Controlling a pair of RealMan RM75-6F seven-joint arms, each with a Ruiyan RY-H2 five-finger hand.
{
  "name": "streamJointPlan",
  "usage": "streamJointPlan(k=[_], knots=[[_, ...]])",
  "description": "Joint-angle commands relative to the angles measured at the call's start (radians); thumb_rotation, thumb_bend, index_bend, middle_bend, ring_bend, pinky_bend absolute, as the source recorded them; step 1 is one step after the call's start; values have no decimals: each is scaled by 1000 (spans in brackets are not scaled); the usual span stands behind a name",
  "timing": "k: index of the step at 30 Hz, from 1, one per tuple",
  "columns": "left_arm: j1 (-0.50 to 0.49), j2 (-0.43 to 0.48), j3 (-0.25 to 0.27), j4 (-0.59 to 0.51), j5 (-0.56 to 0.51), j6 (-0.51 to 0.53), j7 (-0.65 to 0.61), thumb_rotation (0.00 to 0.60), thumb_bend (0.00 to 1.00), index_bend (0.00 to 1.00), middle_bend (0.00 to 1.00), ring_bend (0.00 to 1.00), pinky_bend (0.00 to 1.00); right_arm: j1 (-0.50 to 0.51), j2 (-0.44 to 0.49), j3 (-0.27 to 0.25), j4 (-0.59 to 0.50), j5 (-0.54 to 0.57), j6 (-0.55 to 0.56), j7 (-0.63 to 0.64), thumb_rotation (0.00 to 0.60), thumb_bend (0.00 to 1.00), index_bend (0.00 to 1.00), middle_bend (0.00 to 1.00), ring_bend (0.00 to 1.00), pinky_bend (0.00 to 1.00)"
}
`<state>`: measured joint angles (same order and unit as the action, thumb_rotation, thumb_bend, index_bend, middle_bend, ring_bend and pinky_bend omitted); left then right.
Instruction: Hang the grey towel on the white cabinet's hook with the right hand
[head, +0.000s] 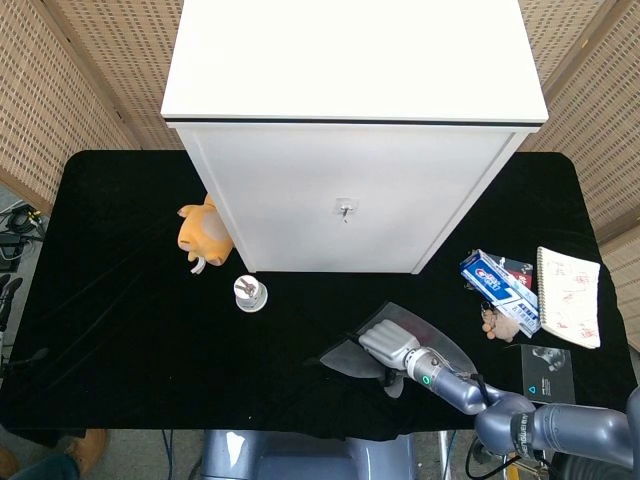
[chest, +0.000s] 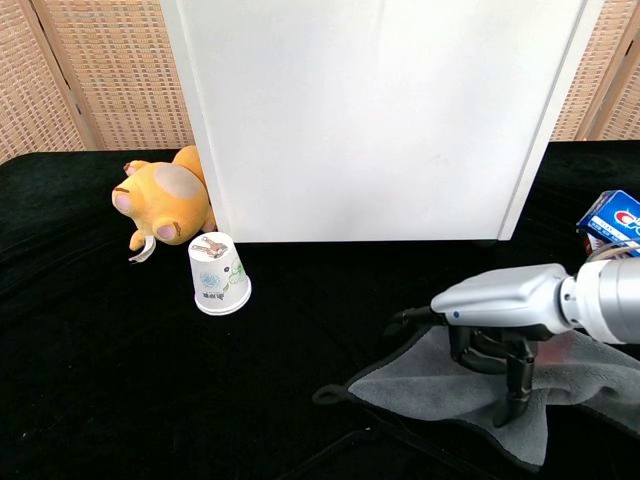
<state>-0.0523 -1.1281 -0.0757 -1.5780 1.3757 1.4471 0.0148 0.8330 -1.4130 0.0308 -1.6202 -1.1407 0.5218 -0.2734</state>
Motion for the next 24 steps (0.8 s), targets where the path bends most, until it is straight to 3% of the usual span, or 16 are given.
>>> streamJointPlan(k=[1,6,7,12,19,24], knots=[[0,-1,-1,0,-2,1,1,600,0,0,0,0,0,31,-39,-24,28,75,23,-71,600,54,69,882,804,836],[0,-2,0,2,-3,1,0,600,0,0,0,0,0,50,-64,-56,44,153,71,-146,600,94,128,892,810,836],[-1,-3,0,3,-2,0,1,600,0,0,0,0,0,55,-101,-51,91,170,84,-153,600,108,147,895,813,836],[0,-4,2,2,-1,3,4,600,0,0,0,0,0,36,-93,-77,69,155,121,-151,600,199,214,906,824,836],[-2,-7,4,1,0,1,10,600,0,0,0,0,0,22,-88,-80,70,116,125,-101,600,434,518,940,846,852],[-1,-7,5,0,2,4,11,600,0,0,0,0,0,11,-81,-81,78,91,124,-64,600,536,698,955,856,857]])
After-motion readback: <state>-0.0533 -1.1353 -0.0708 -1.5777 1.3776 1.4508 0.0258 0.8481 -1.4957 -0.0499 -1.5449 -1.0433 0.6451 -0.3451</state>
